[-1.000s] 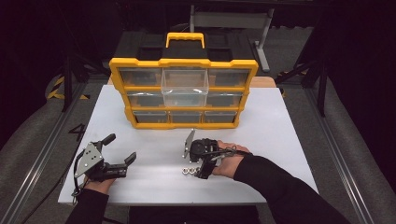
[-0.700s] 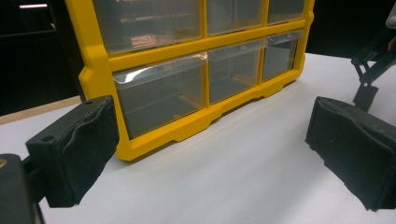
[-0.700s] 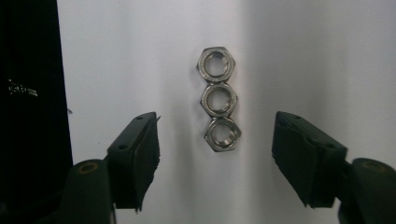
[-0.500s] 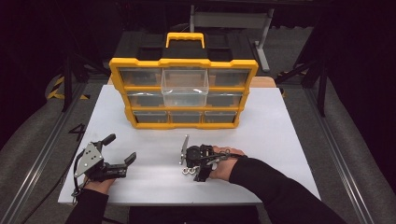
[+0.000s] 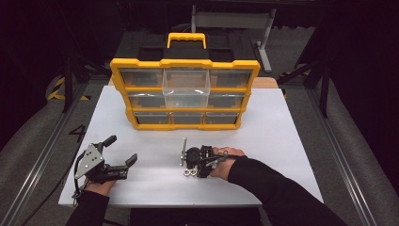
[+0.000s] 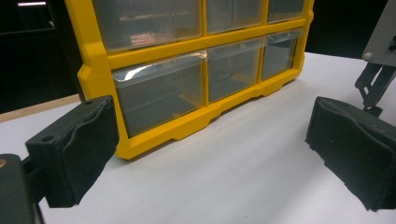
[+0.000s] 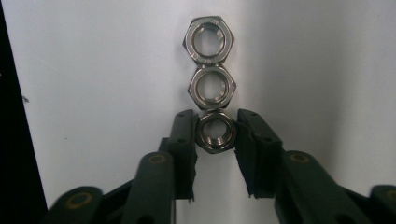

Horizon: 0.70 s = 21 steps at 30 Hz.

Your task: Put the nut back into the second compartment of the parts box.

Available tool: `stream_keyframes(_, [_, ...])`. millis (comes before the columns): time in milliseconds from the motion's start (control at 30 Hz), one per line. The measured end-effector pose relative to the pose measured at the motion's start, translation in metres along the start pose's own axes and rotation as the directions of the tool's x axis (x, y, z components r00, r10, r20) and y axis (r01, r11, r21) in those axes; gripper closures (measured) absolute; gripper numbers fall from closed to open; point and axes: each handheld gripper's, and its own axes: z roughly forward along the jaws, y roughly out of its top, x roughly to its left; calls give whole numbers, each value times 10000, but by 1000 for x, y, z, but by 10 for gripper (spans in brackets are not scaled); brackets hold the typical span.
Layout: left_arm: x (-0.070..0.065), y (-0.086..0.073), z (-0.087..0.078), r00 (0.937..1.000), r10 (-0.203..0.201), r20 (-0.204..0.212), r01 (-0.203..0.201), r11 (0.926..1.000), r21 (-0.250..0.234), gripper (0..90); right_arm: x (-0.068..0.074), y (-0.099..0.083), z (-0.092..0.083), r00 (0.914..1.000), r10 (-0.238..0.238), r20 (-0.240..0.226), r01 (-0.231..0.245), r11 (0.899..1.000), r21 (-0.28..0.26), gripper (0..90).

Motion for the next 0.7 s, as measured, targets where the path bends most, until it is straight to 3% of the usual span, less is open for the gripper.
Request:
stream_keyframes(67, [0,0,0,10000,15,5,-15,10000,-5,33,1,-1,-9,10000,65,-61,-66,9997,-231,700])
stream_keyframes(700, [1,0,0,10000,-24,26,24,10000,57,32,-6,2,-98,9999,101,124,-93,9981,-613,699])
